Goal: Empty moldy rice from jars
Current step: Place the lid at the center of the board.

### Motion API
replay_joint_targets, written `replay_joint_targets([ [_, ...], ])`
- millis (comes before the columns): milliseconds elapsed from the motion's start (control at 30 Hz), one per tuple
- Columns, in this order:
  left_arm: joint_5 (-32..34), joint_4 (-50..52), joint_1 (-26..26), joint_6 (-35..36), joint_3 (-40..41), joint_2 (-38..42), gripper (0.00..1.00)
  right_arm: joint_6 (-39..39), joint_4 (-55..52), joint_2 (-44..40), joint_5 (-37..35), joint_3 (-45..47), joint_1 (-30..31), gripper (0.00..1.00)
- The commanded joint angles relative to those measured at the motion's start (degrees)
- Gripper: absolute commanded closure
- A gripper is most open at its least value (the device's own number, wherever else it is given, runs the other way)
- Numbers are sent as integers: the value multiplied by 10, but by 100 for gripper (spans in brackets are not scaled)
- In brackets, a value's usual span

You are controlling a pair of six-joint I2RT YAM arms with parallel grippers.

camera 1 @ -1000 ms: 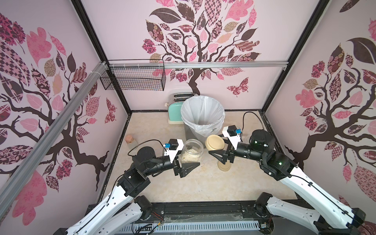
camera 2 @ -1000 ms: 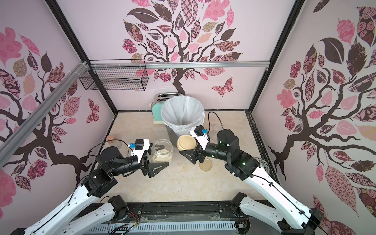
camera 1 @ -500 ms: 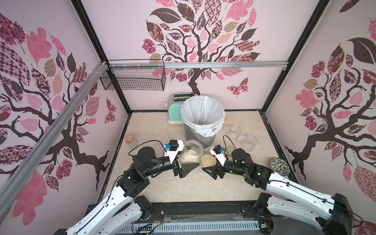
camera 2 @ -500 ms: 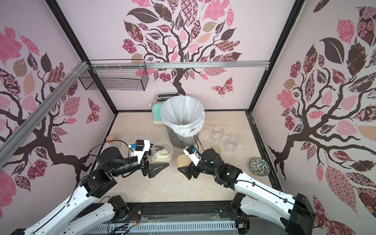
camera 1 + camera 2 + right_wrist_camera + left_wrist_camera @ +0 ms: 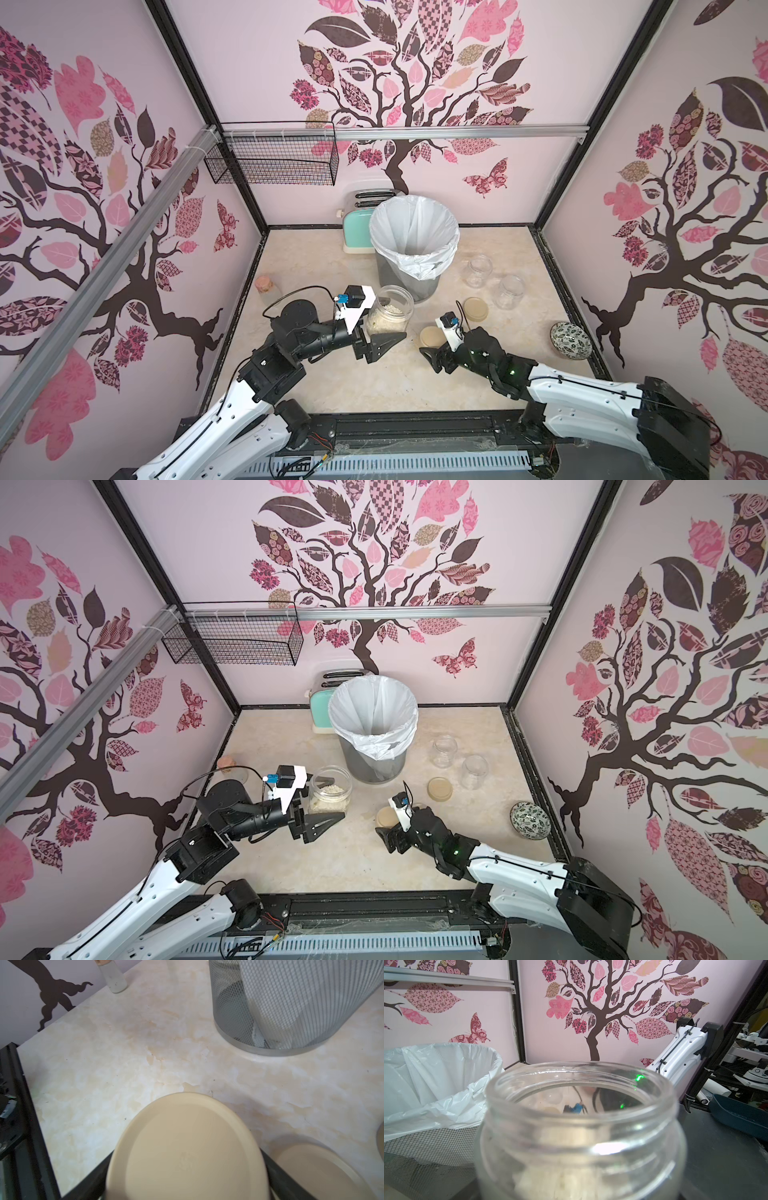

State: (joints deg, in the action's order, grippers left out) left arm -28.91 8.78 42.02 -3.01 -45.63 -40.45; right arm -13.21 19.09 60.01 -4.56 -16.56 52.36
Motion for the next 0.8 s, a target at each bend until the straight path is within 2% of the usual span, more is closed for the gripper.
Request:
replay_joint_targets([
  [0, 5, -48, -2, 1, -21, 11, 32, -20, 54, 34, -32, 4, 2, 19],
  [500, 12, -41, -1, 5, -13, 15, 32, -15, 100, 199, -26, -39, 2, 18],
  [767, 11, -45, -2, 8, -14, 7, 32, -19, 99, 222, -26, -47, 2, 4],
])
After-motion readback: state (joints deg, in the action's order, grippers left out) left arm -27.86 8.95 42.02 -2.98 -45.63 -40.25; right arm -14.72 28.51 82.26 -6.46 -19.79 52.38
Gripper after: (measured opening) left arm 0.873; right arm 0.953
